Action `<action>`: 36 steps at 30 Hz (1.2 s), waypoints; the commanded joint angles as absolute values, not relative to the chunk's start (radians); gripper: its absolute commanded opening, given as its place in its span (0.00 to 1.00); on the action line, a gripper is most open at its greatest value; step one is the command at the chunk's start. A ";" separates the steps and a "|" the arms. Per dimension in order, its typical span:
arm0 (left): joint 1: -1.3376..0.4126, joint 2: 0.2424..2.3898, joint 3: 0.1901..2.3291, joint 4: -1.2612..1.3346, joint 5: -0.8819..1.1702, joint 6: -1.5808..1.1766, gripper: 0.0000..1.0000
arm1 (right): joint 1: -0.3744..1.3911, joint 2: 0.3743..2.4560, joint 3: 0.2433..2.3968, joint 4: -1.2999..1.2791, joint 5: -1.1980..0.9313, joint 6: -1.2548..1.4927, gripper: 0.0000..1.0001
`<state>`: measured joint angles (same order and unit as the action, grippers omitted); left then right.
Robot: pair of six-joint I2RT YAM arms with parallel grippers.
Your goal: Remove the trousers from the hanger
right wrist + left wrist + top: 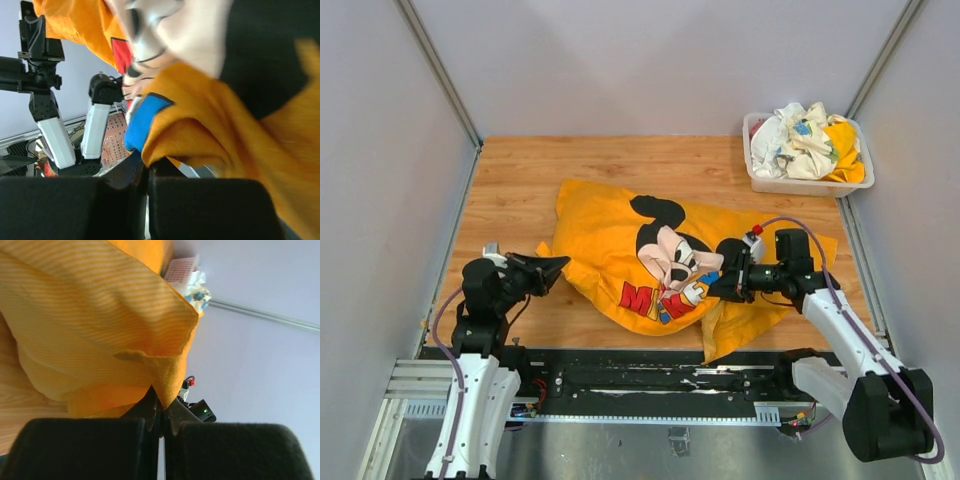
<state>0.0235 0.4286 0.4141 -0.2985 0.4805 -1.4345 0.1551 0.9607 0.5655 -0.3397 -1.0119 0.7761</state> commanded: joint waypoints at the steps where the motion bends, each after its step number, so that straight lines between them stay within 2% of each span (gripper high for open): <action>1: 0.017 0.425 0.316 -0.323 0.516 -1.442 0.01 | 0.163 1.047 0.493 -0.353 -0.975 0.721 0.01; 6: 0.018 0.597 0.364 -0.370 0.512 -1.287 0.00 | 0.164 1.193 0.532 -0.355 -0.885 0.680 0.01; 11: 0.018 0.768 0.372 -0.306 0.549 -1.184 0.01 | 0.163 1.395 0.590 -0.330 -0.805 0.634 0.01; 16: 0.030 0.920 0.480 -0.355 0.474 -1.048 0.00 | 0.157 1.606 0.773 -0.340 -0.750 0.576 0.01; 24: 0.095 1.077 0.543 -0.321 0.486 -0.935 0.00 | 0.143 1.884 1.132 -0.355 -0.710 0.567 0.01; 30: 0.157 1.232 0.673 -0.347 0.486 -0.820 0.00 | 0.151 1.870 1.202 -0.311 -0.765 0.643 0.01; 36: 0.173 1.265 0.712 -0.357 0.479 -0.780 0.00 | 0.205 1.591 1.001 -0.337 -0.816 0.644 0.01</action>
<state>0.1570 1.2514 0.6830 -0.3466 0.4793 -0.8474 0.1612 1.7725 1.1145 -0.3103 -0.8150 0.6338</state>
